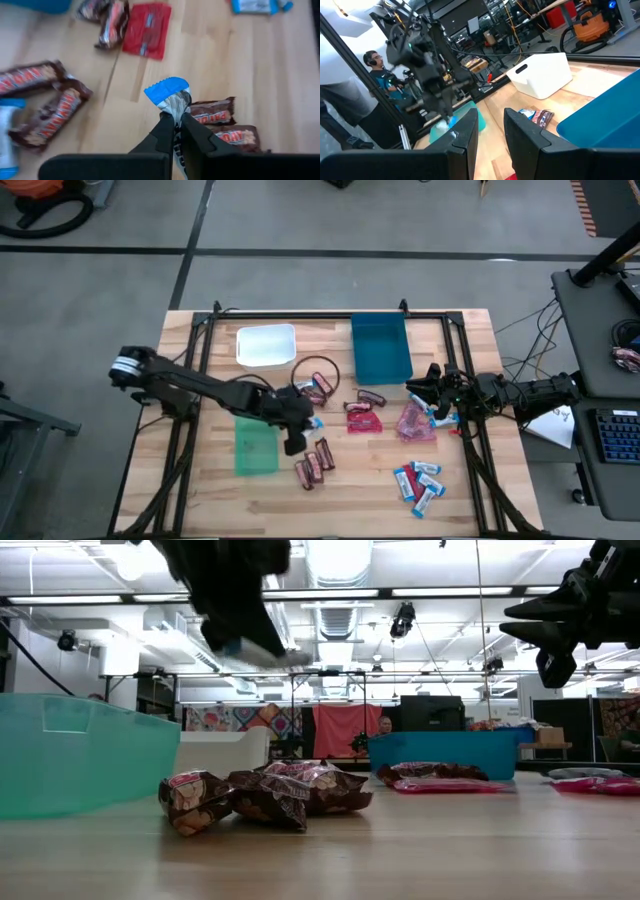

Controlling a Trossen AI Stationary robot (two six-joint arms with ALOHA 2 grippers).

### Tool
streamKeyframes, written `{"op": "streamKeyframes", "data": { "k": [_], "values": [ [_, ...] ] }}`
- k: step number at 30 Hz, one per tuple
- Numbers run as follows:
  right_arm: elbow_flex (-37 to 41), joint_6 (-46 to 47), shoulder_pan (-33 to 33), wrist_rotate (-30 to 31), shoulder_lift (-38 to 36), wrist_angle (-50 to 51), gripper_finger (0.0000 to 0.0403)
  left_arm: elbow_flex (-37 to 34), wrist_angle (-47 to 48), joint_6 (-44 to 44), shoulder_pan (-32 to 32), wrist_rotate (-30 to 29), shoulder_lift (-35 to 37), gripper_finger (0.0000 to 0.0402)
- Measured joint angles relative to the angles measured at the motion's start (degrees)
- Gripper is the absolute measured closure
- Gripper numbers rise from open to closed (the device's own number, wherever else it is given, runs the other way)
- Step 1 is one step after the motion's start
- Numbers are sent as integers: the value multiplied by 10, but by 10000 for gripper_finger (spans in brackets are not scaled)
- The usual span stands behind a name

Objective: Sort candy
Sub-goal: Put the white chocolate bar into the white bin

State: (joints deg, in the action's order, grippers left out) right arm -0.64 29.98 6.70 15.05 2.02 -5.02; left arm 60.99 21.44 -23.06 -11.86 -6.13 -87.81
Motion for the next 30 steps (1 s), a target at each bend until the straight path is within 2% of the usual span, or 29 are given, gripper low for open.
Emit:
{"op": "streamKeyframes", "data": {
  "k": [3, 10, 13, 16, 23, 30],
  "values": [
    [0, 0, 0, 0, 0, -2, 316, 0, 27, 19, 7, -12, 47, 401],
    [0, 1, 0, 0, 0, -40, 316, 0, 130, 77, 40, -86, 148, 401],
    [0, 0, 0, 0, 0, -48, 316, 0, 181, 102, 77, -146, 177, 401],
    [0, 0, 0, 0, 0, -47, 316, 0, 213, 116, 141, -187, 192, 401],
    [0, 0, 0, 0, 0, -48, 316, -12, 237, 75, 336, -190, 164, 401],
    [0, 0, 0, 0, 0, -47, 316, -39, 235, 115, 446, -185, 100, 401]
  ]
}}
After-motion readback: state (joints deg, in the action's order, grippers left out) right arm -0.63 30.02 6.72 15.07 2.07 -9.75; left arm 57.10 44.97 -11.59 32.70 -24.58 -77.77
